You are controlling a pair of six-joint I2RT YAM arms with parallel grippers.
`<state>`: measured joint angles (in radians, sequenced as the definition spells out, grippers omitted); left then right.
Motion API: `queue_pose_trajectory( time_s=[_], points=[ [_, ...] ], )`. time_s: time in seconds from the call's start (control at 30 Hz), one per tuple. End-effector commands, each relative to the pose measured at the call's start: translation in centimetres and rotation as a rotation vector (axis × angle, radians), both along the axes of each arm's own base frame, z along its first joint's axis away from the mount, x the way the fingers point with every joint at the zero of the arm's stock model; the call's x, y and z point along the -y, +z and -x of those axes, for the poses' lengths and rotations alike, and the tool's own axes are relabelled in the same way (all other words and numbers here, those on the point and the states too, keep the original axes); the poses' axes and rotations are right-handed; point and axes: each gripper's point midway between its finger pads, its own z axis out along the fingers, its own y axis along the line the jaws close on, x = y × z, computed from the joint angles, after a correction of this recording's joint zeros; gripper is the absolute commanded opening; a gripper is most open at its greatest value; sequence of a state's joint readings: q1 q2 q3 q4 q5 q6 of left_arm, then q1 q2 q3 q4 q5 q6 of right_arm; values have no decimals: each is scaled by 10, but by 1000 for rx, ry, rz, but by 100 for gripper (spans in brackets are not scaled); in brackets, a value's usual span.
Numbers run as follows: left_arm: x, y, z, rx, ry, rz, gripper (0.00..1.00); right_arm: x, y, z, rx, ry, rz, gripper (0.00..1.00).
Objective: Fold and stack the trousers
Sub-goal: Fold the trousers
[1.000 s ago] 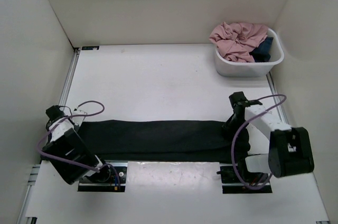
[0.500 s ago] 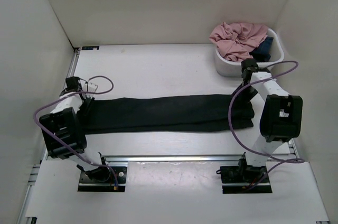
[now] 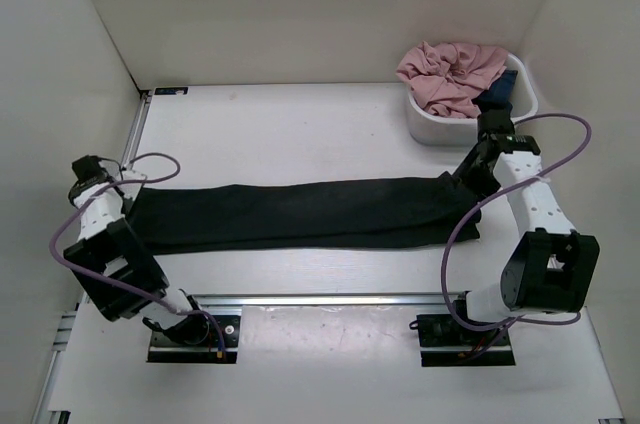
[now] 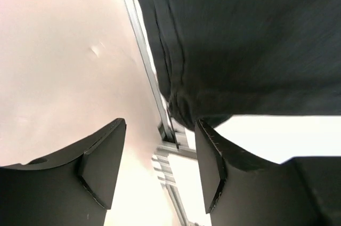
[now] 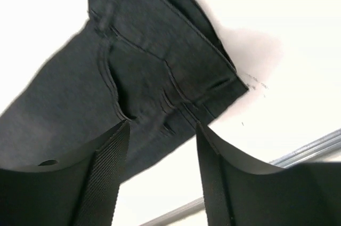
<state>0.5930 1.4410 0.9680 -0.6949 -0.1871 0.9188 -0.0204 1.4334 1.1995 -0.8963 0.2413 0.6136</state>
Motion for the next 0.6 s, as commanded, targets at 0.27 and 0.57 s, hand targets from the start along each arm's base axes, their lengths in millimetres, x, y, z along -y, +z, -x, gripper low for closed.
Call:
queue_pose_trajectory(
  time_s=[0.27, 0.57],
  points=[
    [-4, -42, 15, -83, -15, 153, 65, -23, -59, 40, -168, 38, -136, 60],
    [3, -52, 25, -118, -20, 167, 44, -24, -85, 27, -203, 3, -165, 60]
  ],
)
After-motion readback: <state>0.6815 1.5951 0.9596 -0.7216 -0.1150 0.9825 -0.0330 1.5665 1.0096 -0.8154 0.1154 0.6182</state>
